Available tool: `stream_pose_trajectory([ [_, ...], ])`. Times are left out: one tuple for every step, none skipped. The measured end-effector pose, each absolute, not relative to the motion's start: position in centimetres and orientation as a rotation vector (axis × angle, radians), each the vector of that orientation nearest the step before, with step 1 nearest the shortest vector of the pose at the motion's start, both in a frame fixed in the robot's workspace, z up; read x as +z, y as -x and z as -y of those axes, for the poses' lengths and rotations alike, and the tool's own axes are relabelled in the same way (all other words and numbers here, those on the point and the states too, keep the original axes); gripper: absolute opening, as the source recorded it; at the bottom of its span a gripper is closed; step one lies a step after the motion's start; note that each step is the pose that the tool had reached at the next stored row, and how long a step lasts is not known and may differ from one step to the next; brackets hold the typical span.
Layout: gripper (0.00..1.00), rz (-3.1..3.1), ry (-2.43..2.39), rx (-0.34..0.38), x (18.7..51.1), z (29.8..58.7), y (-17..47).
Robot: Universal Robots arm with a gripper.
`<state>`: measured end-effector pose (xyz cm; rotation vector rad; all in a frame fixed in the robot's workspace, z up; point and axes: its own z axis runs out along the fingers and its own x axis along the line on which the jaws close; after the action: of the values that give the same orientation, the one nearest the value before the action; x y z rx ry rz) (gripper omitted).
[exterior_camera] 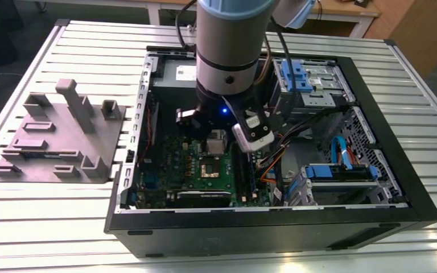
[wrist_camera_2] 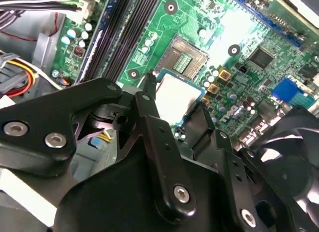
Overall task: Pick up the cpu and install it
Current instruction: 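Place the cpu into insertion slot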
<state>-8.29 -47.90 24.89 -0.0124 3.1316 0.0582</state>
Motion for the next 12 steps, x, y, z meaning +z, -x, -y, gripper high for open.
stream_pose_trajectory([
  [0.47, -3.132, 0.012, 0.058, 24.7, 47.9, 8.3],
  [0.47, -3.132, 0.013, 0.058, 24.5, 47.9, 8.4],
  [0.47, -3.132, 0.013, 0.058, 24.3, 47.9, 8.4],
  [0.47, -3.132, 0.012, 0.058, 24.2, 47.9, 8.4],
  [0.47, -3.132, 0.011, 0.058, 24.0, 47.9, 8.5],
  [0.47, -3.132, 0.01, 0.058, 23.8, 47.9, 8.5],
  [0.47, -3.132, 0.008, 0.058, 23.6, 48.0, 8.5],
  [0.47, -3.132, 0.007, 0.058, 23.5, 48.1, 8.5],
  [0.47, -3.132, 0.007, 0.058, 23.3, 48.2, 8.5],
  [0.47, -3.132, 0.007, 0.058, 23.1, 48.3, 8.5],
  [0.47, -3.132, 0.007, 0.058, 22.9, 48.4, 8.5],
  [0.47, -3.132, 0.007, 0.058, 22.7, 48.4, 8.6],
])
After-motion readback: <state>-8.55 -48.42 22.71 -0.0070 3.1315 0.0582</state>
